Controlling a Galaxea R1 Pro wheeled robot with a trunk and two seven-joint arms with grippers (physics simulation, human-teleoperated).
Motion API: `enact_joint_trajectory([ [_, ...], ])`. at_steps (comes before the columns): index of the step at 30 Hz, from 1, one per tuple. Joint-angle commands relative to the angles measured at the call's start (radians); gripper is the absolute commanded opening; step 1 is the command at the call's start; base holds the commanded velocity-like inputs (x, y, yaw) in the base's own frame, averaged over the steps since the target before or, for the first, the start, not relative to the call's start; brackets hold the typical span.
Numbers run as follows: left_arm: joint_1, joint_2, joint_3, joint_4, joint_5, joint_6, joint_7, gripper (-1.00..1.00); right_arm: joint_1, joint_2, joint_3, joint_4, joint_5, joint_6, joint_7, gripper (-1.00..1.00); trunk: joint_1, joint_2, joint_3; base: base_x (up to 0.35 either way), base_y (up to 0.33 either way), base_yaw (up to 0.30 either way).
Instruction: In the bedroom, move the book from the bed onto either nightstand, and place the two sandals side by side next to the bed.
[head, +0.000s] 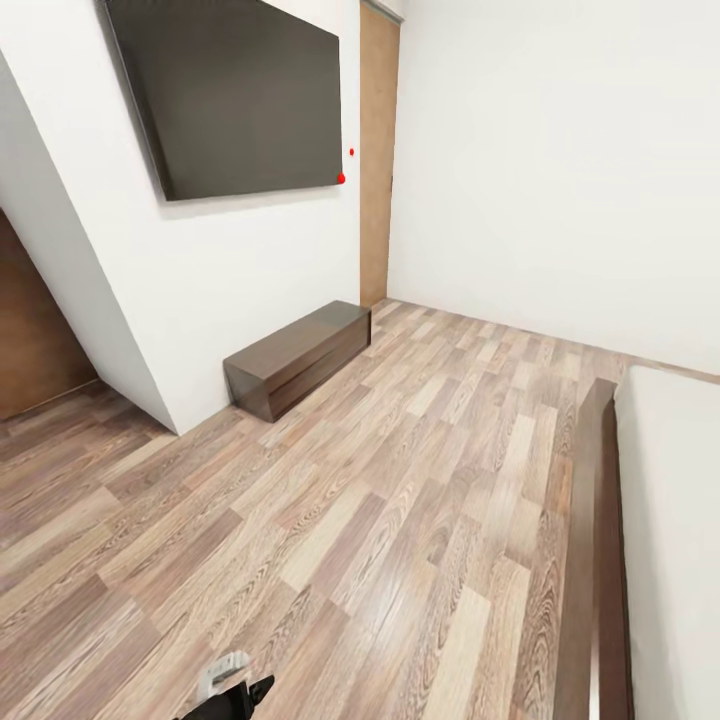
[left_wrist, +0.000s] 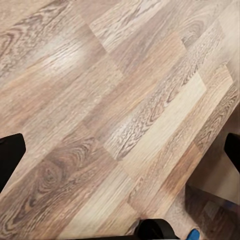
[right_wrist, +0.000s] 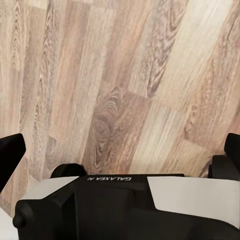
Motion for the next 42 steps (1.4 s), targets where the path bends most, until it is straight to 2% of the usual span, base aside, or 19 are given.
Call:
enact_joint_trajectory([
  [1,-0.001,0.0,-0.003,0.002,0.008,-0.002,-0.003,1.0,-0.002,0.0,-0.001,0.004,-0.009,0.001,0.004,1.0,0.0,0.0,0.001,0.0,0.0,0.0],
  [13,0.001,-0.001,-0.003,0.004,0.008,-0.005,-0.001,1.0,-0.002,0.0,-0.001,0.007,-0.008,-0.001,0.003,1.0,0.0,0.0,0.02,0.0,0.0,0.0],
  [23,0.001,-0.013,-0.003,0.004,0.008,-0.005,0.0,1.0,-0.002,0.001,-0.001,0.011,-0.009,-0.001,0.003,1.0,0.0,0.0,0.036,0.0,0.0,0.0],
  [42,0.001,-0.013,-0.001,0.004,0.008,-0.005,0.0,1.0,-0.002,0.001,-0.001,0.011,-0.009,-0.001,0.003,1.0,0.0,0.0,0.067,0.0,0.0,0.0],
])
